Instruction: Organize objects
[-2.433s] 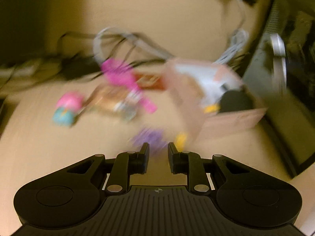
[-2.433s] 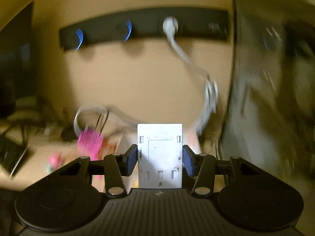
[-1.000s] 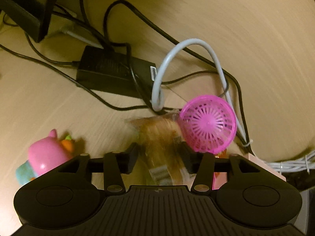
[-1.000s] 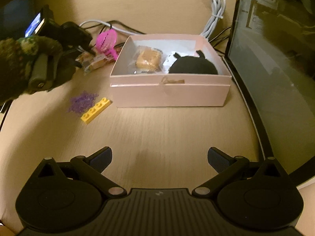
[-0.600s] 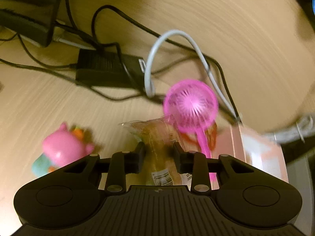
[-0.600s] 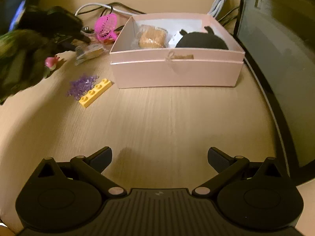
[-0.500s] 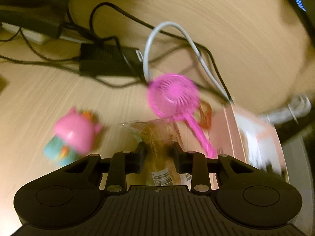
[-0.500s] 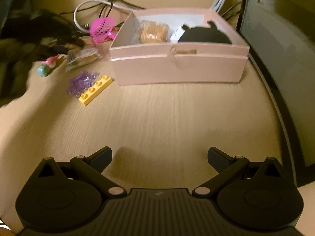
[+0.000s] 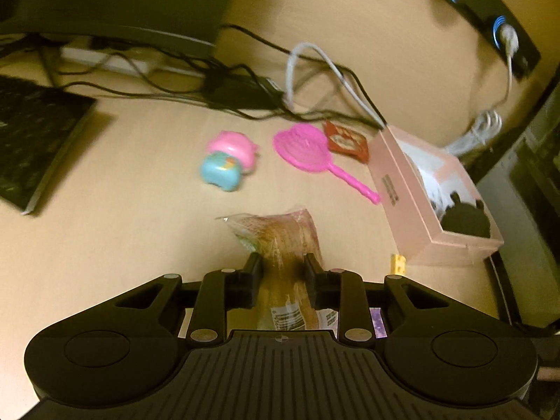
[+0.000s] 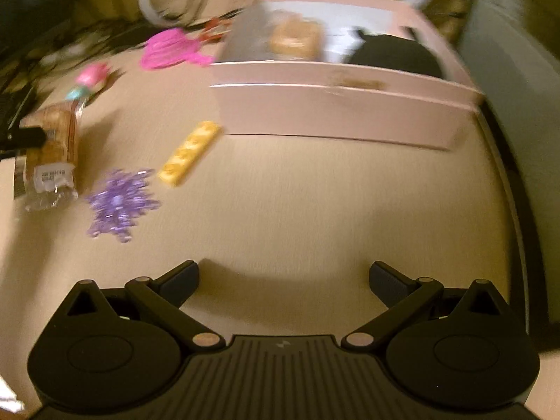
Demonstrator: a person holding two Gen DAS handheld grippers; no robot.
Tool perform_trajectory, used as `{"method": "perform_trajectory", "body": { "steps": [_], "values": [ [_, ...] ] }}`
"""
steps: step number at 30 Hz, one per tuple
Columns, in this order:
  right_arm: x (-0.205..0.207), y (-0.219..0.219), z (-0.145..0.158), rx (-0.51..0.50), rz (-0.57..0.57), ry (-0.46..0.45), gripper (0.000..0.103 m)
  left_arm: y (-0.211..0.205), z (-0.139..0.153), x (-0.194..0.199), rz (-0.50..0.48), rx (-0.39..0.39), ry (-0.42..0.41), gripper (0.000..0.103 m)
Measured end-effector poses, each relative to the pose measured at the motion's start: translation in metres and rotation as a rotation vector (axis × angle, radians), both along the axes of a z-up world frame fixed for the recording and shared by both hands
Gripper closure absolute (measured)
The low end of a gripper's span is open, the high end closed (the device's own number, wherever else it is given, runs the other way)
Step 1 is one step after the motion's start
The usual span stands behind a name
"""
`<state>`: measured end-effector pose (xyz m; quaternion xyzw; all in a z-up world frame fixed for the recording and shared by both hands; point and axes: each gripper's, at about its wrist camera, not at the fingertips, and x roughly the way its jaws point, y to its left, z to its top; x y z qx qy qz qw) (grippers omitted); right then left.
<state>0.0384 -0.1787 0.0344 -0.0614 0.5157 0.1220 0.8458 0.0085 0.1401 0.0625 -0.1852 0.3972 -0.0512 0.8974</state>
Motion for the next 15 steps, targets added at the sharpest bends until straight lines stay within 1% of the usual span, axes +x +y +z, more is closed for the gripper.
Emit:
{"method": "perform_trajectory", "body": {
  "steps": [1, 3, 4, 6, 8, 10, 12, 13, 14, 15],
  "values": [
    [0.004, 0.006, 0.007, 0.016, 0.008, -0.018, 0.0, 0.006, 0.003, -0.005, 0.01, -0.004, -0.006, 0.074],
    [0.008, 0.022, 0.027, 0.028, 0.044, -0.107, 0.0, 0.023, 0.009, -0.015, 0.029, -0.015, -0.015, 0.074],
    [0.011, 0.036, 0.04, 0.019, 0.083, -0.166, 0.0, 0.029, 0.011, -0.019, 0.036, -0.019, -0.019, 0.074],
    [0.024, 0.062, 0.062, -0.009, 0.14, -0.249, 0.0, 0.044, 0.014, -0.027, 0.052, -0.03, -0.024, 0.074],
    [0.054, 0.087, 0.081, -0.011, 0.148, -0.284, 0.0, 0.058, 0.013, -0.032, 0.062, -0.051, -0.022, 0.074],
    [0.098, 0.108, 0.095, -0.002, 0.11, -0.282, 0.008, 0.069, 0.011, -0.035, 0.071, -0.07, -0.013, 0.074],
    [0.137, 0.125, 0.098, -0.03, 0.071, -0.271, 0.028, 0.08, 0.009, -0.037, 0.075, -0.085, -0.003, 0.074],
    [0.16, 0.133, 0.095, -0.058, 0.064, -0.266, 0.034, 0.085, 0.008, -0.037, 0.075, -0.09, 0.001, 0.074],
    [0.18, 0.143, 0.089, -0.113, 0.062, -0.271, 0.053, 0.088, 0.007, -0.038, 0.075, -0.092, 0.004, 0.074],
    [0.198, 0.152, 0.079, -0.185, 0.056, -0.272, 0.067, 0.093, 0.006, -0.039, 0.074, -0.092, 0.008, 0.074]
  ]
}}
